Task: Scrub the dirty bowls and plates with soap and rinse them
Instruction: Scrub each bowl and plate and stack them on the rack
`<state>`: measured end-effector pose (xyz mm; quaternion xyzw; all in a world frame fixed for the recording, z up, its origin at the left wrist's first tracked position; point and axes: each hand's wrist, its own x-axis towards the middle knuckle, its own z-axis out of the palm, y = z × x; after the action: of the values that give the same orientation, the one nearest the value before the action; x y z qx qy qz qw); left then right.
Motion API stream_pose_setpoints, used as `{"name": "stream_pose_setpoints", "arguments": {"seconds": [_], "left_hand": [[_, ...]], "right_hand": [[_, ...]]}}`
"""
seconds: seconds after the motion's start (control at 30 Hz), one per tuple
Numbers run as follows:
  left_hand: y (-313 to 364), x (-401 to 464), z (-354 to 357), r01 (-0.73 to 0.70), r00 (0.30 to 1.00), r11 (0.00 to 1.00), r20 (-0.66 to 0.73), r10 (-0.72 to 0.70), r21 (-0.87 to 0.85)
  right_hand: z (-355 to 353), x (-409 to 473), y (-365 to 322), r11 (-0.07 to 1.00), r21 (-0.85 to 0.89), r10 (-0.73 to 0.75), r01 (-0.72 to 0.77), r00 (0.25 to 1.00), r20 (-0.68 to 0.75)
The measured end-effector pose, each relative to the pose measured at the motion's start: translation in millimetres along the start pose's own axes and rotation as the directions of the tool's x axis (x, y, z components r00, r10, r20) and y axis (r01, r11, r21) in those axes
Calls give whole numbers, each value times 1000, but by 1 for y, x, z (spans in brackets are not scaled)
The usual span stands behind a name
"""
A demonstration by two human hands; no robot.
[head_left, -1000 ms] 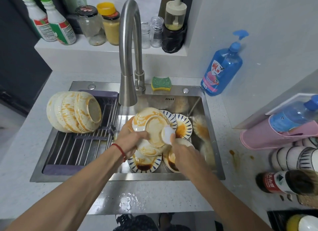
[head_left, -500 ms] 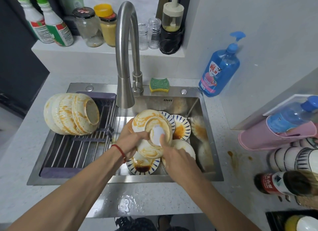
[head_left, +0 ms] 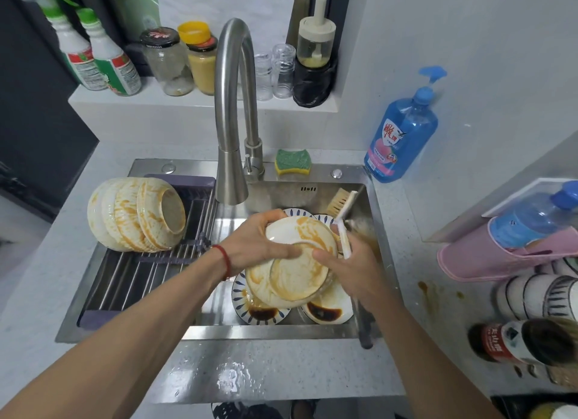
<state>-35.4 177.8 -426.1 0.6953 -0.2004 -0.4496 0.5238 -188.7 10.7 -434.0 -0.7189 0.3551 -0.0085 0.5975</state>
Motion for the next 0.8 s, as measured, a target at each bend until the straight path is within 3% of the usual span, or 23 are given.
{"name": "stream_pose_setpoints", "arguments": {"seconds": [0.1,0.2,0.27,0.33,0.4,0.5,0.6,0.73,0.8], "left_hand": [[-16,-11,6,36,993,959,-100,-67,-281],[-38,-19,31,34,962,871,-219,-161,-490],[-44,-17,39,17,943,897,-290,-161,-442],[-45,-14,34,17,937,955,-330,-119,-297],[-42,-12,26,11,937,984,-343,-72,-176],[-32,-13,21,-11,938,1000,-347,9,-2],[-26,-12,19,-18,930,998,-367,38,58],[-25,-18,16,3,930,997,-367,25,77],[-28,-18,13,-7,920,997,-389,37,80]], "right_hand": [[5,-5,8,959,271,104,-77,991,-87],[12,-5,11,971,222,110,-84,988,-108],[13,-3,11,998,-40,46,-52,991,-128],[7,-2,10,948,-319,-35,-6,992,-122],[2,0,9,888,-460,-41,12,998,-55],[9,-6,-4,797,-589,-104,135,991,86],[25,-21,-18,684,-660,-218,311,950,222],[21,-14,-36,637,-726,-204,257,965,163],[38,-28,-36,635,-701,-221,324,946,237]]}}
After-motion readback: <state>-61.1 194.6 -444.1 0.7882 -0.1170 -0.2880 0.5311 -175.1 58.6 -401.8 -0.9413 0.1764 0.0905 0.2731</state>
